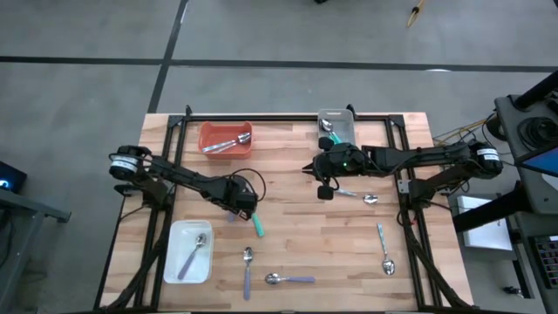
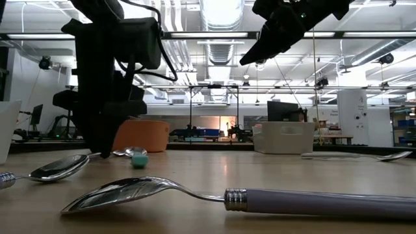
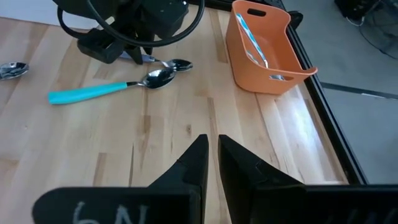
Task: Sort silverware by color (type)
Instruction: Put the top purple spoon into the white bin
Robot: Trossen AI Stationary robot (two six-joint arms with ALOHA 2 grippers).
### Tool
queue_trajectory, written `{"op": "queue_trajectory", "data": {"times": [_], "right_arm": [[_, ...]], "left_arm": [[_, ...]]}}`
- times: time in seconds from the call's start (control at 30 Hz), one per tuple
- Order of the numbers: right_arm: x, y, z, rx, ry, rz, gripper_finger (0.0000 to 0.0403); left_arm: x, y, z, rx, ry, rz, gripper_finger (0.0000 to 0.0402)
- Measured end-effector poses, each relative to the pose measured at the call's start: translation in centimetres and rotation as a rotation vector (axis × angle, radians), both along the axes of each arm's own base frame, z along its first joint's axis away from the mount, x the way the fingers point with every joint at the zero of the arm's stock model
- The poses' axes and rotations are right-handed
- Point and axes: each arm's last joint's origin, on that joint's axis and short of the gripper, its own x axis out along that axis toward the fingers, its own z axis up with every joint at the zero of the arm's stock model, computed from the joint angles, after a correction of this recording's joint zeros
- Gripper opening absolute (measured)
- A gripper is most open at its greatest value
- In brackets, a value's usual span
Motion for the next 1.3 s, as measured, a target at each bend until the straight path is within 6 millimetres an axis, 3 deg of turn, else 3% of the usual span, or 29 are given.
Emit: {"op": "queue_trajectory", "data": {"times": [0.47, 0.9, 1.3], "right_arm": [[0.0, 0.0, 0.0, 0.007, -0.001, -0.006, 0.0028], [0.0, -0.1, 0.0, 0.007, -0.001, -0.006, 0.0028], [0.0, -0.1, 0.0, 0.007, -0.001, -0.006, 0.0028]], "left_arm": [[-0.9, 0.2, -1.7, 0.028, -0.051, 0.003, 0.0107], [-0.8, 0.3, -1.8, 0.05, -0.062, 0.007, 0.0026], [-1.5, 0.8, 0.5, 0.114, -0.105, 0.01, 0.0027]]}}
